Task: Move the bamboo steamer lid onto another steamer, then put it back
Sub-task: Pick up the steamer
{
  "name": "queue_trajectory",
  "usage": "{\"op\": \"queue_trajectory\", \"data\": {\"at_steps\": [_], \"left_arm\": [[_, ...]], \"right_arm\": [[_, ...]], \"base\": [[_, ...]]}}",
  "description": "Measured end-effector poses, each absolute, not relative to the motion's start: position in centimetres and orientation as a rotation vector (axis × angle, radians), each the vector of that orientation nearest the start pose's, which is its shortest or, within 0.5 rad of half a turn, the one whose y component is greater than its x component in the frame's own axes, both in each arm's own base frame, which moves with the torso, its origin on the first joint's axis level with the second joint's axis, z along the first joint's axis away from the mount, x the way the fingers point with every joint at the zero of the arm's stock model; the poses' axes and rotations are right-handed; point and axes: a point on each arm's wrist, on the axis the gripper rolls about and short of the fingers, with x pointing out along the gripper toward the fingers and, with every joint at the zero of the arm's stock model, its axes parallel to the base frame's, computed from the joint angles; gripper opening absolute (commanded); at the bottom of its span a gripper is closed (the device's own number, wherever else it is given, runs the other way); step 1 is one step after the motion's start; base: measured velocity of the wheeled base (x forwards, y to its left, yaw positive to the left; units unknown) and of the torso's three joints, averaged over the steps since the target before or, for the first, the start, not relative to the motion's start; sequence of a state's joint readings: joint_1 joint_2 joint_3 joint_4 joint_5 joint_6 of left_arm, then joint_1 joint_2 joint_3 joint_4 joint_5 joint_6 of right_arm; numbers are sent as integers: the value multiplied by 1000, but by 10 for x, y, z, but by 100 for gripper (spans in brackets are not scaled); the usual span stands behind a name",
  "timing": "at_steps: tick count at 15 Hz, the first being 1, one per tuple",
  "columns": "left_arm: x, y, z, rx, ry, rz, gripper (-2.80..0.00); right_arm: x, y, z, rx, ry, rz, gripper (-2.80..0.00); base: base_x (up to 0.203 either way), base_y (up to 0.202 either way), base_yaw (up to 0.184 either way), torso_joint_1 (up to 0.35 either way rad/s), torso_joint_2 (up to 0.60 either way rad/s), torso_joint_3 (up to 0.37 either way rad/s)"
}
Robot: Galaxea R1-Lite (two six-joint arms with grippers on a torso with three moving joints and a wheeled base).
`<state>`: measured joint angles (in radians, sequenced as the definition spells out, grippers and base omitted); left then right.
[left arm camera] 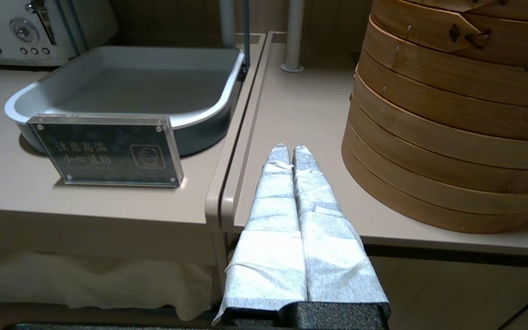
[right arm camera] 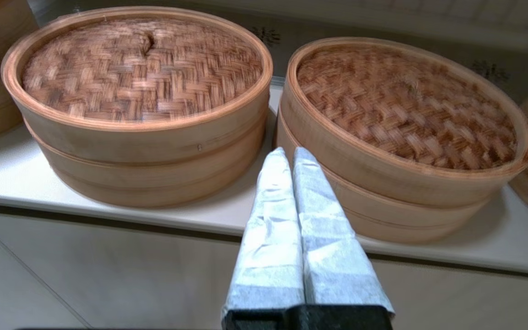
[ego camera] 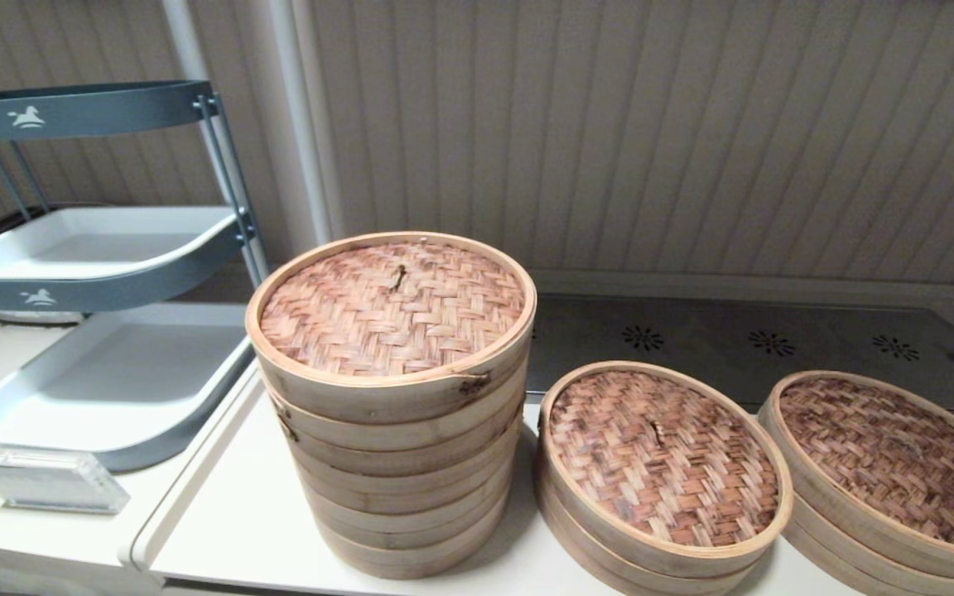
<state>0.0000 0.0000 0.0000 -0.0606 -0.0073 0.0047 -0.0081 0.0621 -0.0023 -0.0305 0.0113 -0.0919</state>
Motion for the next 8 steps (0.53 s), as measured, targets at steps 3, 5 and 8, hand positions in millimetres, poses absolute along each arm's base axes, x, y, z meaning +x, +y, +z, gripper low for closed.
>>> {"op": "queue_trajectory", "data": {"at_steps": [3,5,8], "left_arm": [[-23,0,82,4,-61,-7,-280],[-23,0,82,5,-61,-6,-280],[-23,0,82,4,-60,-7,-280]], "right_arm": [[-21,0,80,-79,-15,2,-280],[-22,0,79,-56,-25,1,-280],[-22,0,79,-39,-30,-1,-280]], "base": [[0,0,0,0,0,0],[0,0,0,0,0,0],[0,0,0,0,0,0]]}}
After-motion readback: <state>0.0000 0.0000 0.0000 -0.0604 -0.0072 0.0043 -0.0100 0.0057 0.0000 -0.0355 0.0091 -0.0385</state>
